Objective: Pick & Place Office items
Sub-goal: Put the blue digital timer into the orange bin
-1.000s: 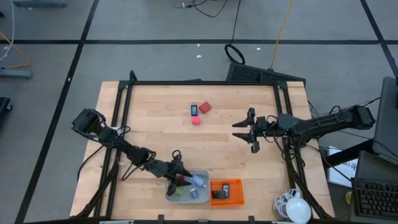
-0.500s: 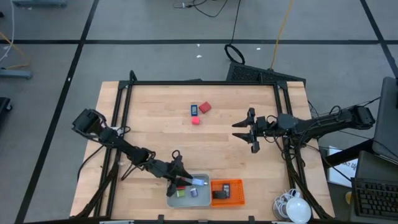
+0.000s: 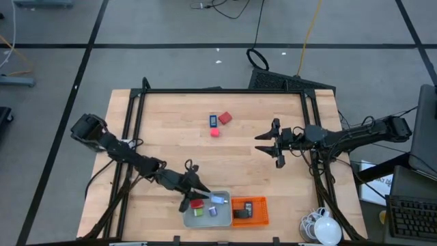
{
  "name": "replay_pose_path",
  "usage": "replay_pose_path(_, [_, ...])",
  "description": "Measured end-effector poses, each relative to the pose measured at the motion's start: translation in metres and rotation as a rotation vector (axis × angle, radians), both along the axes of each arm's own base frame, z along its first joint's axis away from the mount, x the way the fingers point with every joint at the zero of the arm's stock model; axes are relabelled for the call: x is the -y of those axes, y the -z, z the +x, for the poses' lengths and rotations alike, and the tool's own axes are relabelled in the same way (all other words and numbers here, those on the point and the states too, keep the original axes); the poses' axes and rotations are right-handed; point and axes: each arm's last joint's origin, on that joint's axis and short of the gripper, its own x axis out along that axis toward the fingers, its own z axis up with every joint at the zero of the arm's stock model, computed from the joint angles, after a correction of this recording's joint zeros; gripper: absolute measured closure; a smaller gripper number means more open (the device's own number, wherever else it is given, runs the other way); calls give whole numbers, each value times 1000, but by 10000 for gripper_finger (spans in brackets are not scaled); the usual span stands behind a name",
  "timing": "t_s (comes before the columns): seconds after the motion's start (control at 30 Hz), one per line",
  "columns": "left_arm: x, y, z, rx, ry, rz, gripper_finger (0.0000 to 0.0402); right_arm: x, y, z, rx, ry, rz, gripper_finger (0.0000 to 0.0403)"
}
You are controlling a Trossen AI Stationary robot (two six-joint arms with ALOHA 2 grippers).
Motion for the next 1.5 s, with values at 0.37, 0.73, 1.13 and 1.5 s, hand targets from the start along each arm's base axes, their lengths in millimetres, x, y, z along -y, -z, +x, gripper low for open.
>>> replay_pose_path(0.37, [-44,-54,-6,239,-170,217,295,0,0,0,0,0,0,245])
replay_pose_path(0.73, [-124,-62,7,44,-563,225,249,0,1,0,-7,1,-1,245])
replay_pose_path(1.13, [-188,-35,29,-239,-617,199,90,0,1,0,-6,6,-2,246])
replay_pose_path(1.5, [-224,26,42,-429,-800,126,91,0,1,0,-7,6,-3,246])
